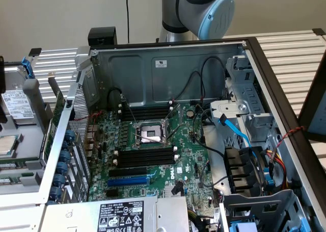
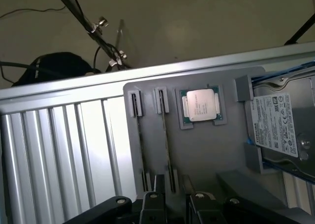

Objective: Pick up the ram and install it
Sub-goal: 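Pick up the ram and move it above insertion slot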

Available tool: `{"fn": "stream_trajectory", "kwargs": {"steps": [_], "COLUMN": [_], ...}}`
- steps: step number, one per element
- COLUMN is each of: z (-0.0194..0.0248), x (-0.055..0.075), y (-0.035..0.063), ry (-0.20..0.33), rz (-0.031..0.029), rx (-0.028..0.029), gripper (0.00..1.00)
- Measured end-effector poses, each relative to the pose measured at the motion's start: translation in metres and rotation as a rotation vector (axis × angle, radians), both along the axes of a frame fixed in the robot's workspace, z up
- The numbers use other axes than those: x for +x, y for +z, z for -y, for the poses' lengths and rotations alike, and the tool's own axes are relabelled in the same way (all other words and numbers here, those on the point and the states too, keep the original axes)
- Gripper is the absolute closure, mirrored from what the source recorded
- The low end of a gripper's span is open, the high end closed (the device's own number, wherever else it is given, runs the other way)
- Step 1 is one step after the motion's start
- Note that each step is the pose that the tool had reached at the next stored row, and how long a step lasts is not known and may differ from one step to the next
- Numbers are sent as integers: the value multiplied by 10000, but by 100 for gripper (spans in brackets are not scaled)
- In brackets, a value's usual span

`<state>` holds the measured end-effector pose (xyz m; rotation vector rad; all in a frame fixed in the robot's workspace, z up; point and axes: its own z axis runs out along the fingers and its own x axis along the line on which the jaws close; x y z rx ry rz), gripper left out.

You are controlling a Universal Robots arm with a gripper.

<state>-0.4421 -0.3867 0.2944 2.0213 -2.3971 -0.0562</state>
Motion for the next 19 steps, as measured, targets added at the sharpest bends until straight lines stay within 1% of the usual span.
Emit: {"fn": "stream_trajectory", "kwargs": {"steps": [9,12,19], "z": [0,0,0], "x": [-16,-47,-115], "y": [-152,-198,-265], "ry": [0,-1,0], "rz": [0,0,0], "rx": [0,0,-1], "gripper": [73,73,73]}}
